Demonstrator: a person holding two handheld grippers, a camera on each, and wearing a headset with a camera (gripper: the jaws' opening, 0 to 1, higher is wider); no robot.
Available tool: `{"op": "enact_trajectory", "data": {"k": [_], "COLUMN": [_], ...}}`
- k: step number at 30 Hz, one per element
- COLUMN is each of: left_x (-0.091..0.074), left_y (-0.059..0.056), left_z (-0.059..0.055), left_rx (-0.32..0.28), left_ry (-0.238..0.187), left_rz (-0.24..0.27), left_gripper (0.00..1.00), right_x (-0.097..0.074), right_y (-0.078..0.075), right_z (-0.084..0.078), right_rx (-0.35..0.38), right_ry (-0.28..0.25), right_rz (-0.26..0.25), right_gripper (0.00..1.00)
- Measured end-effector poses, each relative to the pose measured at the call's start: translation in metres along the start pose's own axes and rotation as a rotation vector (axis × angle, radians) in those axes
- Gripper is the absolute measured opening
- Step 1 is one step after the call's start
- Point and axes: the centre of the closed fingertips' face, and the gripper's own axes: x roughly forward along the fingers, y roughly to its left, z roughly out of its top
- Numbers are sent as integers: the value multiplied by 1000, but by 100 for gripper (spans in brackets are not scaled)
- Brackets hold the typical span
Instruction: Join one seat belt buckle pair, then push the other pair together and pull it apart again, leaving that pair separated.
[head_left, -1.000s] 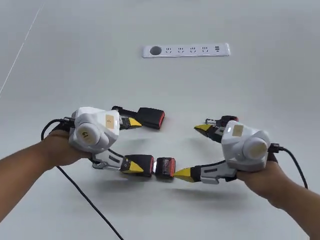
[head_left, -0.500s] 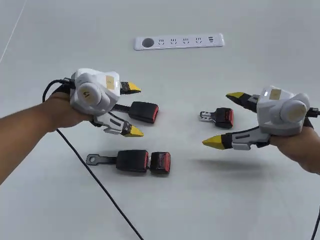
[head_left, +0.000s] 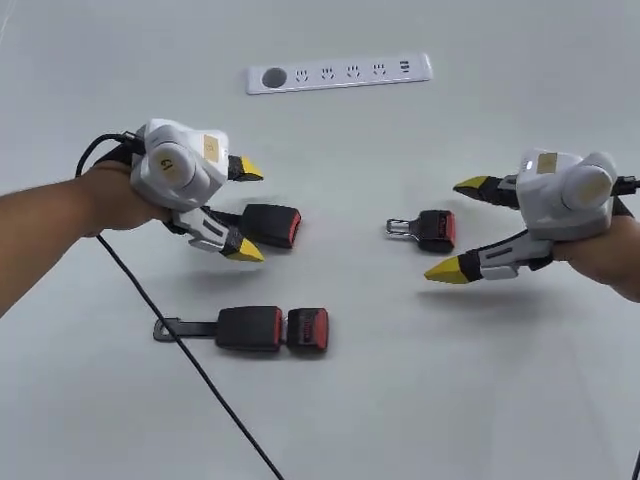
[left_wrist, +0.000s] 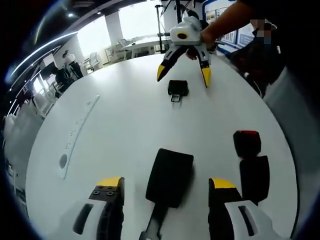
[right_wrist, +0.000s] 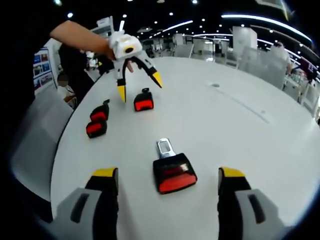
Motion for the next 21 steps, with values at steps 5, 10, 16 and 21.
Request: {"op": "enact_trajectory", "data": {"k": [5,10,16,21], "left_x": [7,12,12,10], "left_y": [-2,-7,-6,-5], "left_z": [-7,-16,-12,-13], "left_rx": [-12,-4,-22,-38], "left_ry": [5,31,6,4], "left_rz": [-34,-69,-76,-51], "left_gripper": [66,50,46,39], "right_x": [6,2,0,5], "right_y": [4,2,0,-10], "right_z": [-8,-4,-4,-4], "right_rx": [-9,-27,-52,-80], "right_ry": [33,40,55,64], "right_rz": [58,78,104,105], "right_gripper": [78,68,55,37]}}
